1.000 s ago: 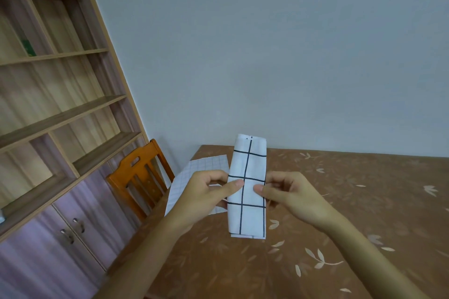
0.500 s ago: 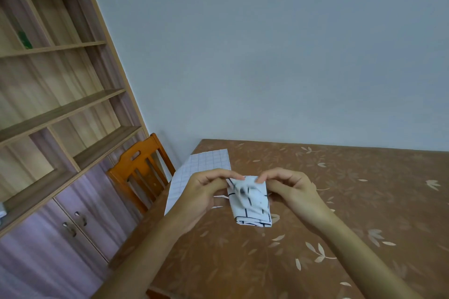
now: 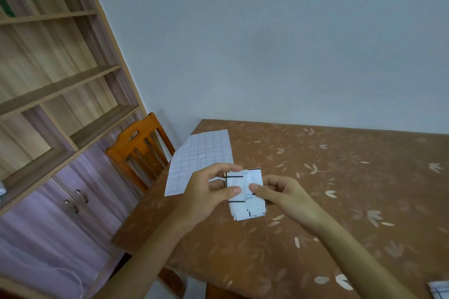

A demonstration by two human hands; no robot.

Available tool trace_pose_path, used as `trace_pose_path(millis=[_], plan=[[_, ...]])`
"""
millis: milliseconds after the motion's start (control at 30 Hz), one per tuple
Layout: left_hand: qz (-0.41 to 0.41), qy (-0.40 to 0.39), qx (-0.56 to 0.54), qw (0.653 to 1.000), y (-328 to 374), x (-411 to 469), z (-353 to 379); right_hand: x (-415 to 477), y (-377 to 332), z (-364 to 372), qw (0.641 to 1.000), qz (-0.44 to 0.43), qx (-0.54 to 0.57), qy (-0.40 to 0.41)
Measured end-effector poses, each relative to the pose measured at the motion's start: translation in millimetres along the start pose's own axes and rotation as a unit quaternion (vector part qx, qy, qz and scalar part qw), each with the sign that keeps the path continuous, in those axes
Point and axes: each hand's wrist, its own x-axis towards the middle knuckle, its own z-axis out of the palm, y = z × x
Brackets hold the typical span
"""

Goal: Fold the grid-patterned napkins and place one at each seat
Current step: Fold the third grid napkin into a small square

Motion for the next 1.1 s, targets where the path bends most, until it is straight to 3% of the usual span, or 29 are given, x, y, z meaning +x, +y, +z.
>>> trace_pose_path(millis=[233, 400, 567, 667, 733, 833, 967, 1100], plan=[[-0.105, 0.003, -0.008, 0.994, -57.7, -3.3, 4.8, 13.2, 46.7, 6.9, 0.998, 0.033, -0.056, 0.019], [-0.204, 0.047, -0.044, 0.977, -120.9, -12.0, 22.8, 21.1, 104.3, 26.2, 0.992, 0.094, -0.070, 0.045], [-0.339, 0.103, -0.164, 0.921, -196.6, -36.1, 48.1, 21.2, 171.4, 49.6, 0.970, 0.237, -0.024, -0.040], [-0.427, 0.130, -0.215, 0.869, -229.1, -43.4, 56.2, 31.6, 217.3, 55.6, 0.960, 0.273, -0.008, 0.054], [-0.452, 0.116, -0.199, 0.861, -249.7, -46.6, 58.3, 40.7, 242.4, 59.0, 0.958, 0.268, -0.054, 0.087], [-0.433, 0.088, -0.070, 0.895, -282.3, -51.2, 62.7, 48.6, 269.8, 63.3, 0.945, 0.264, -0.168, 0.091], [-0.331, 0.051, 0.142, 0.932, -304.7, -45.6, 71.5, 49.0, 288.4, 72.7, 0.930, 0.236, -0.262, 0.106], [-0.176, 0.046, 0.352, 0.918, -315.3, -41.8, 79.9, 51.8, 300.8, 80.7, 0.881, 0.126, -0.442, 0.112]])
